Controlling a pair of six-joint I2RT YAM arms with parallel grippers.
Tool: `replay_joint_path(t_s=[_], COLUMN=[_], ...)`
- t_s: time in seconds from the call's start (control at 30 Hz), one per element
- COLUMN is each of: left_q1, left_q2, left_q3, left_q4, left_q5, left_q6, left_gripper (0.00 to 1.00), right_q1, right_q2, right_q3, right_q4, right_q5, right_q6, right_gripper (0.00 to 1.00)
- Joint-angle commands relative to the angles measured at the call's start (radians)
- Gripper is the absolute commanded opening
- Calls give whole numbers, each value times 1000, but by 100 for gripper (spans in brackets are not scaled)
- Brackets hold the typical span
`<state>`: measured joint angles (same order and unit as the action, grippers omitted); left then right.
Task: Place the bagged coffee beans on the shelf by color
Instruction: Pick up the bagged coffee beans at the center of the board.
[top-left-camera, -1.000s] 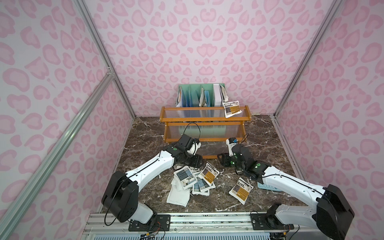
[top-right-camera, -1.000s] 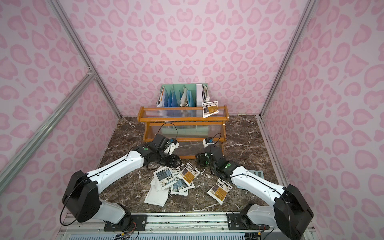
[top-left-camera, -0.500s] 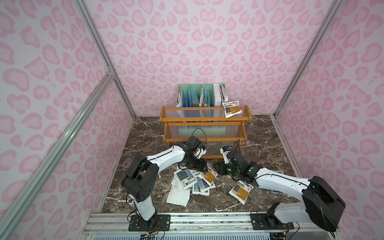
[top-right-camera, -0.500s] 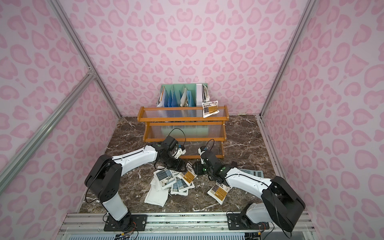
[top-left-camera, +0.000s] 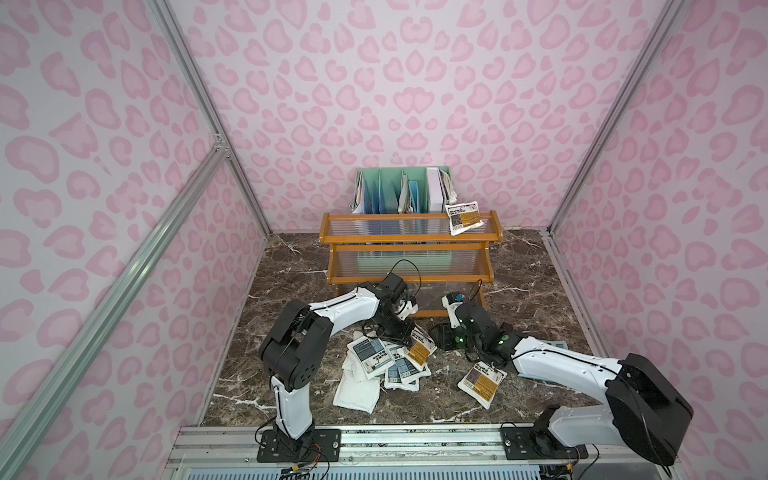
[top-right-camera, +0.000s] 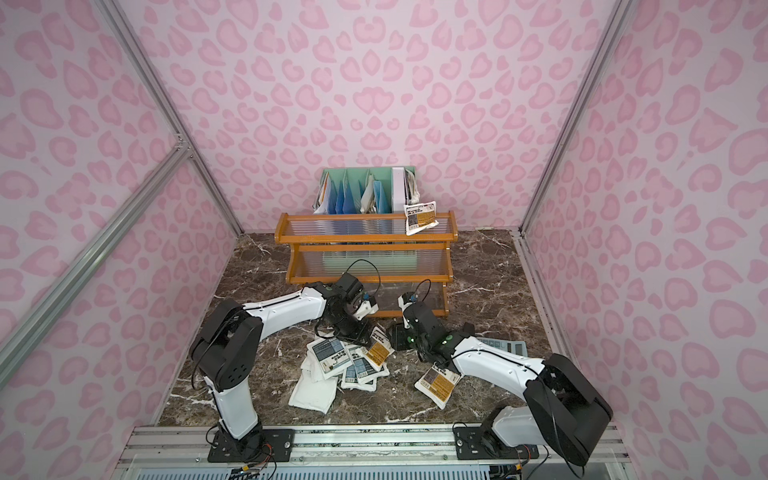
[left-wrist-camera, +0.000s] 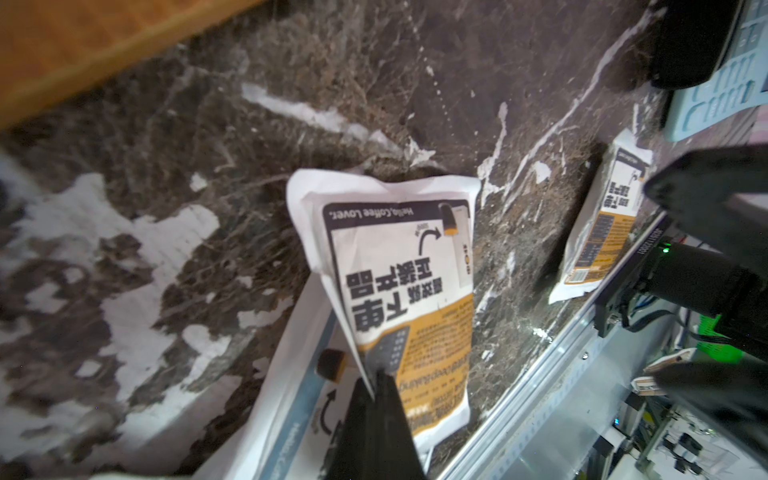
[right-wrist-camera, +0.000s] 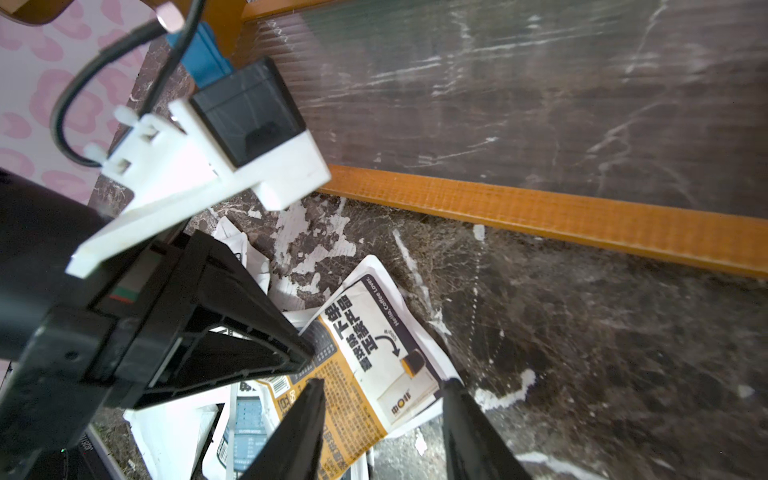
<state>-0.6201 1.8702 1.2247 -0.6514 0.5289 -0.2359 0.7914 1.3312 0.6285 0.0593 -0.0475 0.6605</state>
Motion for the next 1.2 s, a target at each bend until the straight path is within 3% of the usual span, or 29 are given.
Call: replay_joint_path(t_s=[0.0,0.13,0.4,0.5,0.63,0.77,1.0,1.17], left_q1=[0,1,0,1,13,57,125,154], left_q2=[-5,-79,-388,-461,-548,-646,-732,-764], left_q3=[2,-15,41,89,128,96,13,-40], left_q4=[-21,-7,-67,-101,-86,90,413,497], left_q5=[0,12,100,24,-236,-372,-349,-329], left_q6=[7,4,51,50,-46,-171,-365,-439], left_gripper=[0,0,0,0,0,0,0,0], right_q1=[1,1,1,5,17,20,19,18], right_q2=[-18,-46,-126,-181,-261,-272,-150,-69], right_q3=[-6,-6,33,65,135,220,325,317], right_q4=[23,15,-2,27,101,190,312,454], right_q5=[21,46,207,253,275,186,-79,-117], right_q6=[7,4,-2,-12,-70,-135,-105,-44], right_gripper=[49,49,50,50,52,56,64,64])
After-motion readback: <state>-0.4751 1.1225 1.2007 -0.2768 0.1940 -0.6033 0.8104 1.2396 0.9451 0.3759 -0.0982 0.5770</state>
